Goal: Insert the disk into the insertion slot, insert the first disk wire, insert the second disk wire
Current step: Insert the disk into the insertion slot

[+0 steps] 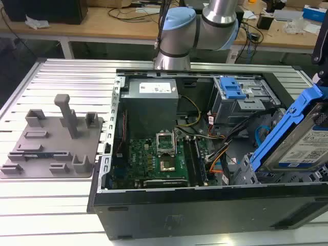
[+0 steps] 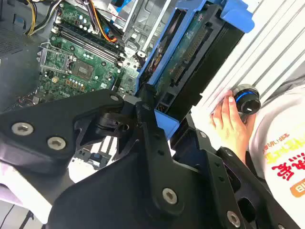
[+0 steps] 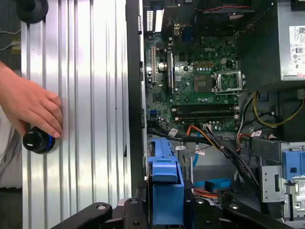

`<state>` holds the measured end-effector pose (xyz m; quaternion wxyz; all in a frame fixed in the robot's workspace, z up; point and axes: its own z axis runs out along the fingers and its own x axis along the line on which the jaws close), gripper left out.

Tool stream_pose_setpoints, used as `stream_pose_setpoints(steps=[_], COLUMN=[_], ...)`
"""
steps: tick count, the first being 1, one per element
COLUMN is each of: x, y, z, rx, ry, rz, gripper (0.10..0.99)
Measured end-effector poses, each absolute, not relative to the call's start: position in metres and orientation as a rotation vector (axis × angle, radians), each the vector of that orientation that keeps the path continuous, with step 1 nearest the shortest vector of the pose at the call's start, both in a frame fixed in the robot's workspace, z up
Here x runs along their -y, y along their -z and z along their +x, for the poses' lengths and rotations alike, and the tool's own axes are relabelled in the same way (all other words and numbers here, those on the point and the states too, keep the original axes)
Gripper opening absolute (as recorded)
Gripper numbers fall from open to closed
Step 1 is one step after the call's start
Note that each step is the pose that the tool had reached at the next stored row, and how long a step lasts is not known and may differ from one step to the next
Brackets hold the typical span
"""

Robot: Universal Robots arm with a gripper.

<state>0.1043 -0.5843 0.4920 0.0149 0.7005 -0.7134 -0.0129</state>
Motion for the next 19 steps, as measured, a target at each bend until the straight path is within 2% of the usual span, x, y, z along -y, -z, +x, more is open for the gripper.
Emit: stream_pose_setpoints(steps=[14,19], x=[0.585,0.553], y=[-0.492,-0.492], z=[0.104,0.105], rx=[2.22,2.22], ry=[0.04,0.04], rz=[2.18,2.18], gripper=[0.365,0.365])
